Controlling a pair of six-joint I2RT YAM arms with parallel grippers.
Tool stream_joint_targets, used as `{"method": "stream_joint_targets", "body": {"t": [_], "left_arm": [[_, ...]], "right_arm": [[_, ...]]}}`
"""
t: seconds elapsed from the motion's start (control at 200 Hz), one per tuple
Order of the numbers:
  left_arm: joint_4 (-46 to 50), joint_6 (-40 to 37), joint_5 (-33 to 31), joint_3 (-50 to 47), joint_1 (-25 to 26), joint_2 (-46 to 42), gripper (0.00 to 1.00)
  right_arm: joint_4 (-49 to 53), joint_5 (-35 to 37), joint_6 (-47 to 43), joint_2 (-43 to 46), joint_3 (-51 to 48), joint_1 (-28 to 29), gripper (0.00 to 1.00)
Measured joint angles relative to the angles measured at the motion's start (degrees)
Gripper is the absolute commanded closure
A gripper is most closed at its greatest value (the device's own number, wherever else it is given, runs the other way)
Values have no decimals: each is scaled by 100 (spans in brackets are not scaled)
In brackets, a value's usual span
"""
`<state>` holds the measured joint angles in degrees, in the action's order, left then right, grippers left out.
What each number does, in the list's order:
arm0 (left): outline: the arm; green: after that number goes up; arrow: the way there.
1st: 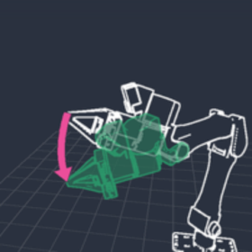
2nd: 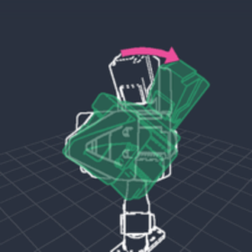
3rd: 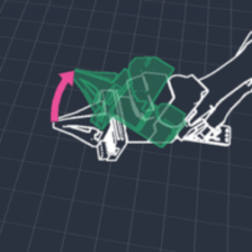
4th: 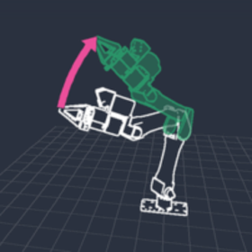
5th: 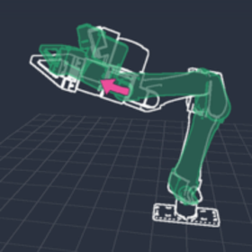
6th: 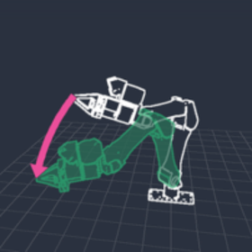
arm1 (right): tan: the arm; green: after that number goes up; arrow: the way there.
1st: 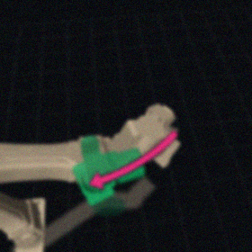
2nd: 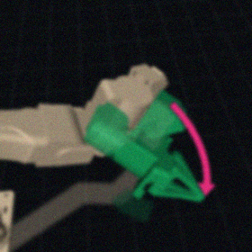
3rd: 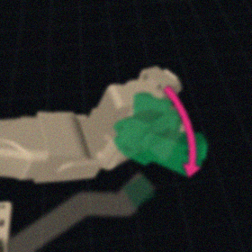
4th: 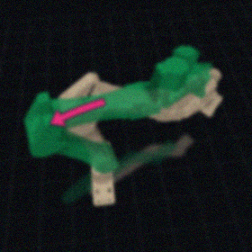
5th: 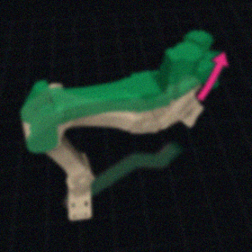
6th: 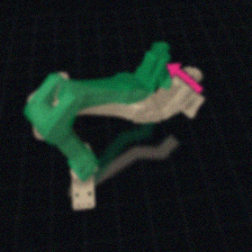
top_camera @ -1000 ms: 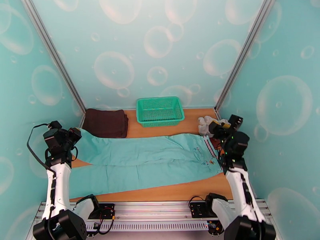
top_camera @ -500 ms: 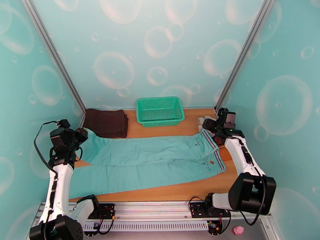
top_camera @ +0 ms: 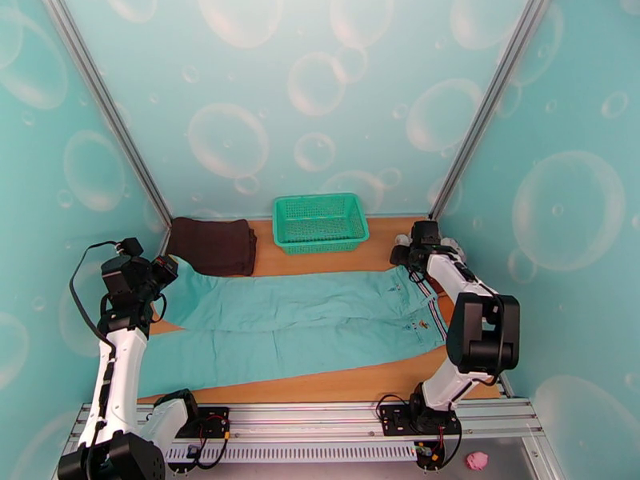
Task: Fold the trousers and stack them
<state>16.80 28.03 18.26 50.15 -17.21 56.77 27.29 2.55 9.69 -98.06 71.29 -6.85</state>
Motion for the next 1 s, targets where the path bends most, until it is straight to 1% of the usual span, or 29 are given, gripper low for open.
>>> {"method": "stream_joint_targets", "body": {"t": [0.135, 0.37, 0.395, 0.435, 0.475, 0.49, 0.725, 1.0], "left_arm": [[0, 2, 33, 0, 0, 0, 100], [-2, 2, 107, 0, 0, -2, 100], [-4, 2, 120, 0, 0, -2, 100], [-2, 2, 125, 0, 0, -7, 100], [-4, 2, 127, 0, 0, -15, 100], [-4, 2, 127, 0, 0, -22, 100], [2, -17, 70, 0, 0, -116, 100], [227, -162, -273, 20, 0, -216, 100]], "right_arm": [[4, 125, -42, -153, 31, 2, 32], [-2, 118, -146, -302, 92, 2, 52], [-2, 105, -149, -302, 94, 4, 57], [-2, 72, -203, -302, 96, 7, 72], [-2, 26, -210, -302, 101, 7, 94], [-2, 7, -219, -302, 101, 9, 100], [-52, -756, -332, -184, 66, -70, 100], [-210, -1825, -334, 1130, -120, -129, 100]]}}
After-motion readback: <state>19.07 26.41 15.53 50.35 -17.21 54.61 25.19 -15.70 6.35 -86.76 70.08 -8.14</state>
